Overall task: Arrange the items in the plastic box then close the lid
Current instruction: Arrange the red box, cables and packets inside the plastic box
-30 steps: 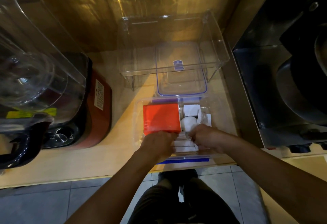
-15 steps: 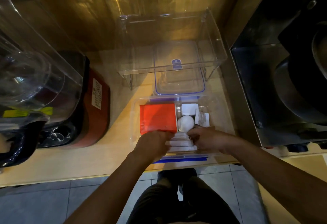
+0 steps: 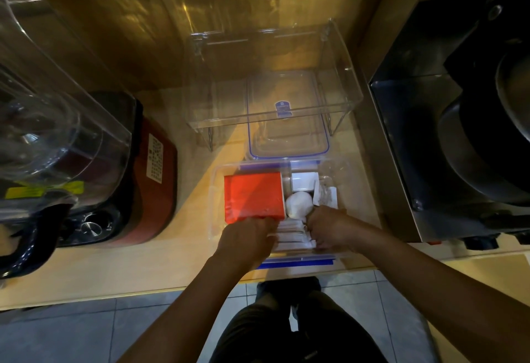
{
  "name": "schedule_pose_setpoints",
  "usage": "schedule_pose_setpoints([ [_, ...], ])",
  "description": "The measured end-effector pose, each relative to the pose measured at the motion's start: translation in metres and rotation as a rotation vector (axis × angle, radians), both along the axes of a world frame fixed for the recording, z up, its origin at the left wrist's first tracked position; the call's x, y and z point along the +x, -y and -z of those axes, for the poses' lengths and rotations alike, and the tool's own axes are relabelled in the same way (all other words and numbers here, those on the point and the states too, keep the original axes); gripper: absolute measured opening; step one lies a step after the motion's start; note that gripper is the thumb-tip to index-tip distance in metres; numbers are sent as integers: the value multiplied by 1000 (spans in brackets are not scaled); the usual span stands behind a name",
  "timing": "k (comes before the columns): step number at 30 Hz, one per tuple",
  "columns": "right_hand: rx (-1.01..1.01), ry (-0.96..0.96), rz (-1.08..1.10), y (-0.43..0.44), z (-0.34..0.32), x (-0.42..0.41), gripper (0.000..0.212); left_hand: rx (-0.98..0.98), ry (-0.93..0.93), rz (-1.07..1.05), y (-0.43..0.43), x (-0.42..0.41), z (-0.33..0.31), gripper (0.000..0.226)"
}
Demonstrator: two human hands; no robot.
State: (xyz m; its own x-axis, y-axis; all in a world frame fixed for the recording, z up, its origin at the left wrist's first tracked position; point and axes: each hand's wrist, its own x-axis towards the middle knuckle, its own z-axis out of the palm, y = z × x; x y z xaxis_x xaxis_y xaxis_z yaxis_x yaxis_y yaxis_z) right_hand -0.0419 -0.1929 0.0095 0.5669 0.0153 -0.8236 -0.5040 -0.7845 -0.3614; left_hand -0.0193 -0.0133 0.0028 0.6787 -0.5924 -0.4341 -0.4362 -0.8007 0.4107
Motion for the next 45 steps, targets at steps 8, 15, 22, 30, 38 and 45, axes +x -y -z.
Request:
schedule_pose_setpoints([
  [8, -336, 650, -174, 12, 3, 0, 30, -175, 177, -60, 14, 4, -14, 24],
  [15, -476, 651, -359, 15, 16, 7, 53, -101, 358, 168, 42, 20, 4, 35],
  [22, -439, 460, -239, 9, 19, 22, 60, 9, 385, 242, 48, 19, 25, 53],
  [30, -177, 481, -120, 15, 21, 25, 46, 7, 374, 274, 46, 25, 32, 58],
  [38, -198, 464, -30, 18, 20, 27, 43, -75, 449, 97, 23, 28, 28, 73],
  [45, -219, 424, -121, 18, 24, 29, 41, -30, 349, 61, 11, 27, 36, 82],
])
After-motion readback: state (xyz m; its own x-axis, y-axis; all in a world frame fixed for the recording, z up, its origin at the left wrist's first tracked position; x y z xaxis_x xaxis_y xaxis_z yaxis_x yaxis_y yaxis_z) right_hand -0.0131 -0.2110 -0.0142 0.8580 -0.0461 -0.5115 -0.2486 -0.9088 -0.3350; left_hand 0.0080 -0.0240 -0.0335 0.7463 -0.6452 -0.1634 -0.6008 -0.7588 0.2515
